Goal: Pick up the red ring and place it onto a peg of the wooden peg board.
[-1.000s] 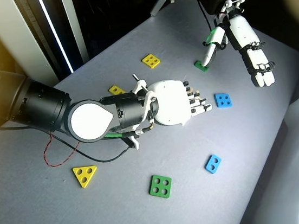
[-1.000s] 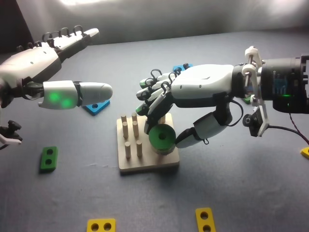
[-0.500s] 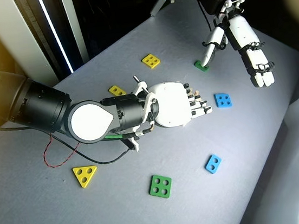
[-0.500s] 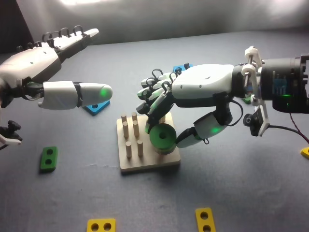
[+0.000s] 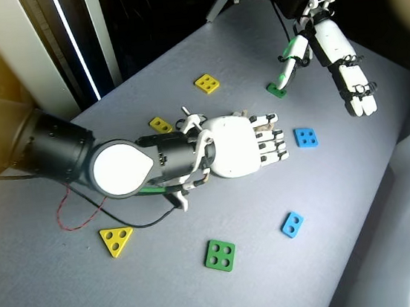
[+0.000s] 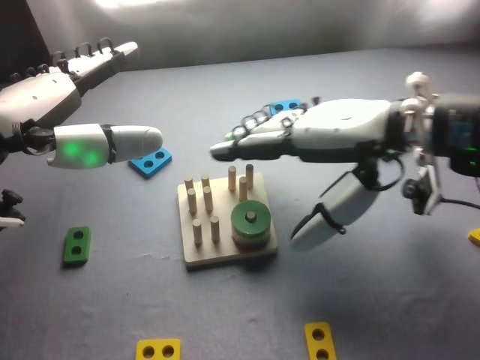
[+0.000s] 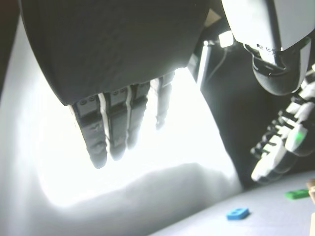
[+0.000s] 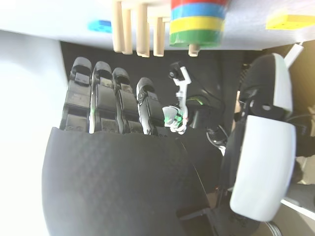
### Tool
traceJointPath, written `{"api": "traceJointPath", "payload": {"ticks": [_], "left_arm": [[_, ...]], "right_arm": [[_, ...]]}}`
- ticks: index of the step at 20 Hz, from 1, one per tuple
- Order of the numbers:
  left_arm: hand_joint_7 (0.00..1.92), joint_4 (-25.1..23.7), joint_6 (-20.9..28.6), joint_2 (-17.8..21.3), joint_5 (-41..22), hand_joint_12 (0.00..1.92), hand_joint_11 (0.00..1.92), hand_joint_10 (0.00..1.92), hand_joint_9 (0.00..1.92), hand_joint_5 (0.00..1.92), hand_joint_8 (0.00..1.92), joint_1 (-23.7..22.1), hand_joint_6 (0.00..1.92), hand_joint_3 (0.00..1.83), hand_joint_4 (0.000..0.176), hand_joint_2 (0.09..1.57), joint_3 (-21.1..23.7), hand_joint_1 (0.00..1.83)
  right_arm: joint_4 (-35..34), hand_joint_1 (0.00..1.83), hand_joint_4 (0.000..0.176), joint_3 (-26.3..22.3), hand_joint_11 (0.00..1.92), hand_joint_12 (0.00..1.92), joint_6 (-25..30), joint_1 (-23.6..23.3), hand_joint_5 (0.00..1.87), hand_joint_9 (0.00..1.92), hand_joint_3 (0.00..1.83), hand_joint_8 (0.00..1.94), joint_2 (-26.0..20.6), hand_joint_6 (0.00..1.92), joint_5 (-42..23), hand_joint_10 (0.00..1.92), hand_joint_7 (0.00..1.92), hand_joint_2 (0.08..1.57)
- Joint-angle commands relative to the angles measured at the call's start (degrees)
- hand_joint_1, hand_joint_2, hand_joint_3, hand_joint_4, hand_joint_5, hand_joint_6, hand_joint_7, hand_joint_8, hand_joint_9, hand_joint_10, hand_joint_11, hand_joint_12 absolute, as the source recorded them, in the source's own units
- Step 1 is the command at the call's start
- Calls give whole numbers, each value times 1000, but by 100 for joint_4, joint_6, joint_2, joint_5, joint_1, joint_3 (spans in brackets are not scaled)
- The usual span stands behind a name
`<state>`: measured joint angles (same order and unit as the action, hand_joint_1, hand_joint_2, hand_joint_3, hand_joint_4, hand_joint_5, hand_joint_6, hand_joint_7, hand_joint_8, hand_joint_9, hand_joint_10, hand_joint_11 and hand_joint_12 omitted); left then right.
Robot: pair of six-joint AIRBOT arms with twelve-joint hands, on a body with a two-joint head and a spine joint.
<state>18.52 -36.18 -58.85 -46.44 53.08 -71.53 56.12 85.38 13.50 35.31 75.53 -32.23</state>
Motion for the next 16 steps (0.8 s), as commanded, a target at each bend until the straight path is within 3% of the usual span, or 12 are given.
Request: {"api": "traceJointPath", "payload": {"ticks": [1, 3, 4, 5, 6, 8, 9, 11, 12, 13, 14, 16], "left_arm": [[0, -7, 45, 50, -786, 0, 0, 0, 0, 0, 0, -38, 0, 3, 176, 908, 18, 263], [0, 22, 63, 126, -946, 0, 0, 0, 0, 0, 0, 21, 0, 0, 176, 889, 97, 289], [0, 41, 89, 179, -1068, 0, 0, 0, 0, 0, 0, 75, 0, 0, 176, 896, 145, 308], [0, 83, 134, 286, -1327, 0, 0, 0, 0, 0, 0, 168, 0, 5, 176, 911, 253, 321], [0, 88, 147, 310, -1381, 0, 0, 0, 0, 0, 0, 186, 0, 5, 176, 911, 275, 321], [0, 98, 218, 511, -1811, 0, 0, 0, 0, 0, 0, 301, 0, 20, 176, 951, 468, 373], [0, 97, 228, 621, -2042, 0, 0, 0, 0, 0, 0, 345, 0, 20, 176, 958, 577, 399], [0, 73, 233, 868, -2535, 0, 0, 0, 0, 0, 0, 459, 0, 0, 176, 908, 818, 374], [0, 64, 248, 978, -2749, 0, 0, 0, 0, 0, 0, 524, 0, 0, 157, 916, 922, 376], [0, 58, 290, 1101, -3036, 0, 0, 0, 0, 0, 0, 619, 0, 10, 139, 940, 1034, 328], [0, 58, 296, 1152, -3152, 0, 0, 0, 0, 0, 0, 650, 0, 11, 122, 945, 1083, 280], [6, 70, 292, 1382, -3639, 0, 0, 0, 1, 0, 2, 796, 0, 6, 126, 937, 1299, 280]], "right_arm": [[-598, 712, 85, -70, 0, 0, -187, 21, 0, 0, 0, 0, -144, 0, -492, 0, 0, 853], [-1575, 749, 88, -334, 0, 0, -835, 196, 0, 0, 0, 0, -549, 0, -732, 0, 0, 871], [-1986, 789, 153, -442, 0, 0, -1103, 255, 0, 0, 0, 0, -716, 0, -883, 0, 0, 849], [-2655, 654, 175, -639, 0, 0, -1516, 350, 0, 0, 2, 0, -1009, 0, -1211, 0, 0, 885], [-2772, 654, 175, -692, 0, 0, -1594, 372, 0, 0, 2, 0, -1081, 0, -1278, 0, 0, 885], [-3755, 581, 96, -1034, 0, 0, -2158, 557, 0, 0, 20, 0, -1549, 0, -1976, 0, 0, 927], [-4088, 592, 139, -1179, 0, 0, -2353, 630, 0, 0, 35, 0, -1739, 0, -2314, 0, 0, 964], [-4594, 580, 84, -1482, 0, 0, -2759, 698, 0, 0, 8, 0, -2112, 0, -2941, 0, 0, 911], [-4711, 560, 80, -1585, 0, 0, -2866, 700, 0, 0, 31, 0, -2243, 0, -3157, 0, 0, 962], [-4831, 571, 148, -1717, 0, 0, -3007, 699, 0, 0, 36, 0, -2408, 0, -3445, 0, 0, 974], [-4864, 534, 147, -1759, 0, 0, -3061, 699, 0, 0, 60, 0, -2462, 0, -3532, 0, 0, 1031], [-4974, 674, 164, -1985, 0, 0, -3283, 698, 0, 0, 67, 0, -2778, 0, -3884, 0, 0, 1181]]}}
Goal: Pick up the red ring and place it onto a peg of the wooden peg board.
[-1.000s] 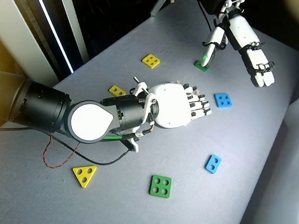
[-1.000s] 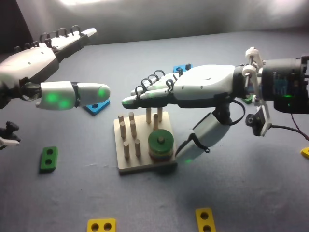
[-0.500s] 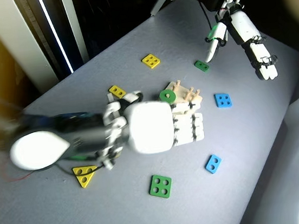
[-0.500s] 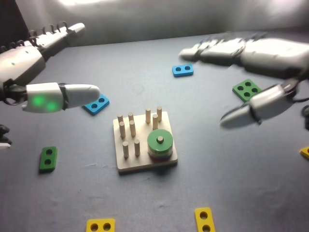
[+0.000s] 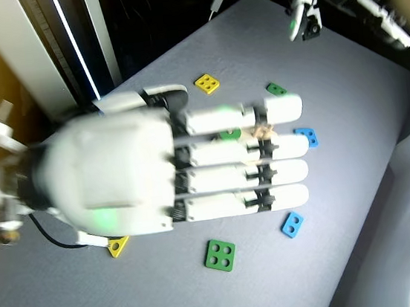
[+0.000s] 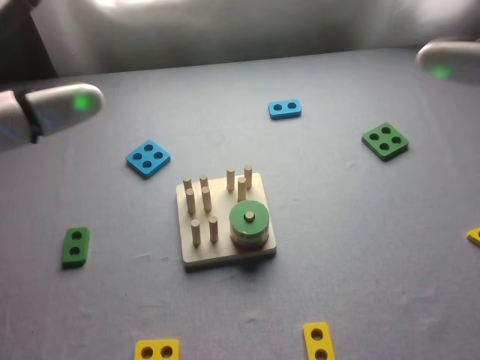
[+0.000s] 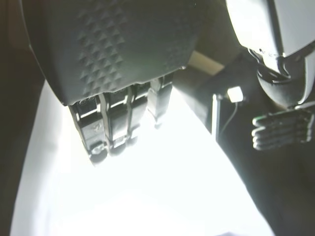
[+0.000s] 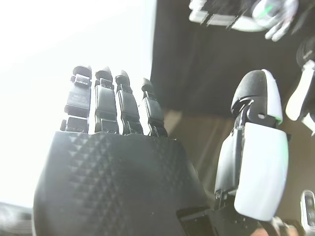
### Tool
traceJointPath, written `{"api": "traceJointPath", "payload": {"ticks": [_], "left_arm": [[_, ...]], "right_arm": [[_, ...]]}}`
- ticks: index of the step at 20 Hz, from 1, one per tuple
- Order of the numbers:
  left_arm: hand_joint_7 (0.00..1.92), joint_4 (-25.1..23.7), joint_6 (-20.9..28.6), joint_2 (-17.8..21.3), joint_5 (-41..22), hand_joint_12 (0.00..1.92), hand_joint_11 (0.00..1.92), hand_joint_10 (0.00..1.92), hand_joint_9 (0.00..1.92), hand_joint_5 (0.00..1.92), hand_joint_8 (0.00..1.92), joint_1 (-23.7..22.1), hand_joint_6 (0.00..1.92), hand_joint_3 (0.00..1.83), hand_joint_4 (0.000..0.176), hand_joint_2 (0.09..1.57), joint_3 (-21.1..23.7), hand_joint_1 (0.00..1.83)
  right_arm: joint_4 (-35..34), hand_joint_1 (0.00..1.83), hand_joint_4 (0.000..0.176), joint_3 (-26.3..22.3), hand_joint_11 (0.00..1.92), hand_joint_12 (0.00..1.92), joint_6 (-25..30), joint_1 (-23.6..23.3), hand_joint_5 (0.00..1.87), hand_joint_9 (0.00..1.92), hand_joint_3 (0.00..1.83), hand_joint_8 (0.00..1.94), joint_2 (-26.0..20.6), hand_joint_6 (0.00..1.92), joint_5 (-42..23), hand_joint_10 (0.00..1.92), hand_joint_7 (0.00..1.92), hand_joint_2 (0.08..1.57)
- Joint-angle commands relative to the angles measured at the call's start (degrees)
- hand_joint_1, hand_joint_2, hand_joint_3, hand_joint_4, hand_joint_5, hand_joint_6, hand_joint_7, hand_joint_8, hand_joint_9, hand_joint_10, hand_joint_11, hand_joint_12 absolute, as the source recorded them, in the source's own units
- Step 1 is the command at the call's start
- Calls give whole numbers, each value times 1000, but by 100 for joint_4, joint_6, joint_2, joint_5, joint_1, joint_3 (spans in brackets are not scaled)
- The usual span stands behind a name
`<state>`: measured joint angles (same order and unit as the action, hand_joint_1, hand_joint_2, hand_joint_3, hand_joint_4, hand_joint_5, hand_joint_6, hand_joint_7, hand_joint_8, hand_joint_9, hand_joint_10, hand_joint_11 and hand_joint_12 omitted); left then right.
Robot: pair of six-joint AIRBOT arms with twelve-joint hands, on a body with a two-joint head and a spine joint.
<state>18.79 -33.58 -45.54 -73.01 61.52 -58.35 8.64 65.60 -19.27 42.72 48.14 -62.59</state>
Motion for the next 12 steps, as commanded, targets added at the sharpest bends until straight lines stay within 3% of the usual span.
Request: {"api": "traceJointPath", "payload": {"ticks": [1, 2, 3, 5, 6, 8, 9, 10, 11, 12], "left_arm": [[6, 54, 25, 119, -1131, 0, 0, 0, 1, 0, 2, 0, 0, 6, 126, 937, 43, 280], [10, 80, 24, 219, -1345, 0, 0, 0, 0, 0, 3, 79, 0, 20, 156, 969, 127, 294], [1, 107, 24, 309, -1531, 0, 0, 0, 0, 0, 0, 162, 0, 18, 172, 1022, 197, 214], [4, 138, 24, 470, -1859, 0, 0, 0, 0, 0, 1, 297, 0, 15, 149, 1117, 317, 350], [0, 143, 24, 539, -1984, 0, 0, 0, 0, 3, 0, 339, 1, 4, 171, 1100, 364, 309], [46, 130, 25, 690, -2256, 0, 0, 1, 4, 72, 14, 413, 23, 26, 176, 1160, 459, 101], [98, 118, 25, 770, -2404, 0, 0, 8, 46, 70, 7, 469, 7, 16, 88, 1191, 505, 95], [51, 79, 24, 871, -2552, 0, 0, 2, 19, 13, 2, 481, 1, 26, 52, 1228, 570, 69], [51, 57, 24, 925, -2627, 0, 0, 2, 19, 13, 2, 481, 1, 26, 52, 1228, 603, 69], [1, 24, 24, 986, -2717, 0, 0, 0, 0, 0, 0, 490, 0, 26, 40, 1263, 642, 50]], "right_arm": [[-249, 674, 164, -73, 0, 0, -87, -44, 0, 0, 67, 0, -135, 0, -935, 0, 0, 1181], [-277, 688, 151, -160, 0, 0, -181, -44, 0, 0, 76, 0, -272, 0, -1049, 0, 0, 1214], [-307, 500, 145, -215, 0, 0, -247, -45, 0, 0, 74, 0, -378, 0, -1155, 0, 0, 1215], [-372, 446, 162, -305, 0, 0, -371, -49, 0, 12, 41, 8, -550, 0, -1378, 4, 23, 1153], [-404, 445, 159, -358, 14, 6, -447, -52, 0, 46, 49, 7, -639, 0, -1480, 18, 23, 1171], [-464, 270, 101, -429, 0, 364, -591, -52, 12, 132, 26, 17, -753, 3, -1661, 18, 106, 1292], [-491, 141, 40, -426, 0, 774, -637, -53, 97, 237, 21, 20, -754, 29, -1686, 35, 213, 1334], [-586, 97, 15, -427, 0, 854, -618, -35, 136, 251, 14, 17, -767, 42, -1796, 33, 232, 1332], [-679, 97, 15, -427, 0, 854, -589, 22, 136, 251, 14, 17, -783, 42, -1919, 33, 232, 1332], [-867, 318, 73, -427, 0, 1045, -561, 155, 160, 279, 0, 22, -809, 52, -2153, 40, 227, 1289]]}}
